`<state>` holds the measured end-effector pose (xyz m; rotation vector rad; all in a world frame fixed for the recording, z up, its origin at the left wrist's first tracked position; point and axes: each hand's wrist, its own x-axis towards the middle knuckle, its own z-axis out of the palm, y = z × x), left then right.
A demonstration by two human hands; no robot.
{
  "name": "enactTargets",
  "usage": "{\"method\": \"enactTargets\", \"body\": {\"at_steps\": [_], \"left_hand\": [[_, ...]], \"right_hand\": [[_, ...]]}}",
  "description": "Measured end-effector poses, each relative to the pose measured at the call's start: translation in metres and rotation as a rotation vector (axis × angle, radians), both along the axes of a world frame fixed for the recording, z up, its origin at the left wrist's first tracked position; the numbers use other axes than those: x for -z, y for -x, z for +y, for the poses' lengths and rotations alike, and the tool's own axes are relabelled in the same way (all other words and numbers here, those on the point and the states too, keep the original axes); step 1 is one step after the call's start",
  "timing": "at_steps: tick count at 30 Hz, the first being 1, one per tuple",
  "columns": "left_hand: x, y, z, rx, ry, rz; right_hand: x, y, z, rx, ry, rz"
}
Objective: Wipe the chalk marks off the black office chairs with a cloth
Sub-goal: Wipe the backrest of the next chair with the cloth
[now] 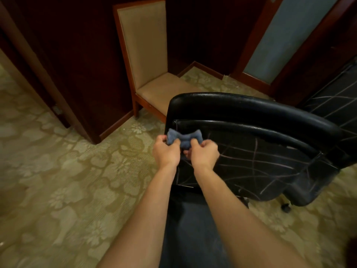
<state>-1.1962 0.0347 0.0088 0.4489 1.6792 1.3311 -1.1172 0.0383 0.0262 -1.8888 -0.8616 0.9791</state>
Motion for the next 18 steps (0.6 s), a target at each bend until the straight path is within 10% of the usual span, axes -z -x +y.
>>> {"method": "enactTargets", "body": {"at_steps": [6, 12, 18], "left_hand": [[0.042, -0.004, -0.033, -0.037, 0.206, -0.048], [-0.038, 0.008, 0.002, -0.074, -0.208, -0.017], [-0.042, 0.014, 0.022, -0.044, -0.217, 0.143]], "right_hand": [[0.046, -0.003, -0.028, 0.015, 0.254, 0.058], [-0.033, 0.013, 0.001, 0.043, -0.206, 0.239], [-0.046, 0.014, 0.017, -0.055, -0.260, 0.075]]}}
